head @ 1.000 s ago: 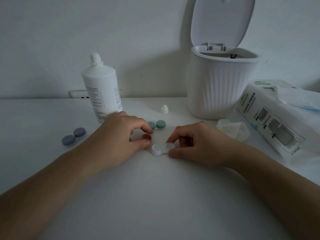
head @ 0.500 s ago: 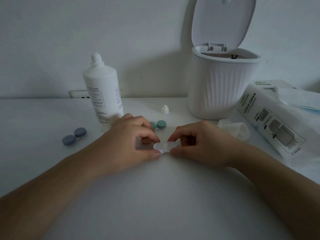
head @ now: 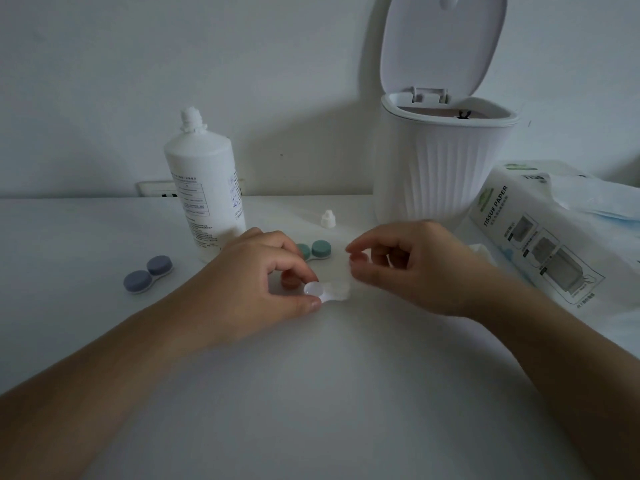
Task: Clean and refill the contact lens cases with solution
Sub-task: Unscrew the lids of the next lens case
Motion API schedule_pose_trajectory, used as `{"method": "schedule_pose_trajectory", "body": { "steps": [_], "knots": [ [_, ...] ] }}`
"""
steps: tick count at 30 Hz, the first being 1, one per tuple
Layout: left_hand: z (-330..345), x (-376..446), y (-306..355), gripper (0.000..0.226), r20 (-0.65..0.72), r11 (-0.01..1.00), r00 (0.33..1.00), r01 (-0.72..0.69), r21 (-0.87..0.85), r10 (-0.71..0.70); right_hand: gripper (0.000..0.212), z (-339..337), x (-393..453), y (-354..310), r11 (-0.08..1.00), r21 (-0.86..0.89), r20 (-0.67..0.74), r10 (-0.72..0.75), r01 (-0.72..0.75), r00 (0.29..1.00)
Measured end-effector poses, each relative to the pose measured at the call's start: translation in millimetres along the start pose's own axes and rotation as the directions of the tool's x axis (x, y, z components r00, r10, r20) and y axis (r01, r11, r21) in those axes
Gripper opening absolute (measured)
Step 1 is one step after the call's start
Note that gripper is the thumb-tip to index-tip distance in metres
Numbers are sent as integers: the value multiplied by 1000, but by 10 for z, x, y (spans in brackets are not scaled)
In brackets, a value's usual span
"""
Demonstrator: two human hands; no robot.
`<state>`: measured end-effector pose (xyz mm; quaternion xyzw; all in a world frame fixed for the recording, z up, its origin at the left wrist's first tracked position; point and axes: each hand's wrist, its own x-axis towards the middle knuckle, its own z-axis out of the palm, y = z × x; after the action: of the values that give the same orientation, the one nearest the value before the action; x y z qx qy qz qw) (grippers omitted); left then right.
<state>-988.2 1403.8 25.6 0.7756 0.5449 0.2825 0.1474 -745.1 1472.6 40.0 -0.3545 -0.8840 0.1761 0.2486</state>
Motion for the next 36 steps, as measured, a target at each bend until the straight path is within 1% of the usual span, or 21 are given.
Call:
{"method": "schedule_pose_trajectory", "body": {
  "steps": [2,4,7,9,10,12,14,15,18,21,25,27,30,32,34,36],
  "knots": [
    [-3,-5,2,17,-5,1000,1000,6,-7,-6,25,-95,12,21,991,-133,-46,-5,-1,999],
    [-5,-8,5,18,-10,1000,1000,9,-17,-9,22,-194,28,80,972,-227,-97,35,-56,995],
    [-3,0,9,18,-19,1000,1000,8,-11,-8,25,-322,-3,184,912,-352,-186,153,-211,971],
    [-5,0,12,17,-25,1000,1000,7,-9,-7,27,-384,-34,223,865,-396,-221,236,-308,946],
    [-7,0,13,16,-28,1000,1000,4,-8,-5,27,-411,-45,236,840,-411,-223,284,-354,933],
    [-7,-4,15,15,-27,1000,1000,-2,-1,2,21,-443,-56,250,783,-456,-182,382,-422,906],
    [-4,-4,15,14,-33,1000,999,2,-10,-2,11,-451,-71,260,734,-503,-134,455,-456,880],
    [-4,-4,10,15,-43,1000,999,11,-22,-12,10,-448,-76,268,718,-520,-114,478,-462,871],
    [-5,-5,-20,19,-66,998,997,41,-44,-44,25,-401,-70,321,695,-554,-52,521,-459,852],
    [-4,-3,-32,17,-76,998,996,51,-46,-55,30,-347,-46,380,707,-539,-58,511,-457,858],
    [-11,4,4,12,-95,998,994,57,-41,-61,25,-302,-38,411,756,-473,-106,461,-453,881],
    [-18,2,17,10,-118,996,990,66,-54,-73,23,-274,-38,430,798,-386,-115,456,-462,883],
    [-32,4,43,10,-133,994,987,82,-72,-91,28,-216,-59,456,872,-175,-152,434,-457,888],
    [-49,15,56,12,-131,991,985,101,-83,-111,31,-170,-80,469,900,-59,-174,416,-431,893],
    [-70,26,59,12,-133,990,983,112,-86,-123,30,-121,-92,481,913,-10,-188,400,-409,897],
    [-94,35,66,11,-134,985,979,140,-96,-152,32,-57,-91,495,918,-21,-201,383,-395,901]
  ]
}}
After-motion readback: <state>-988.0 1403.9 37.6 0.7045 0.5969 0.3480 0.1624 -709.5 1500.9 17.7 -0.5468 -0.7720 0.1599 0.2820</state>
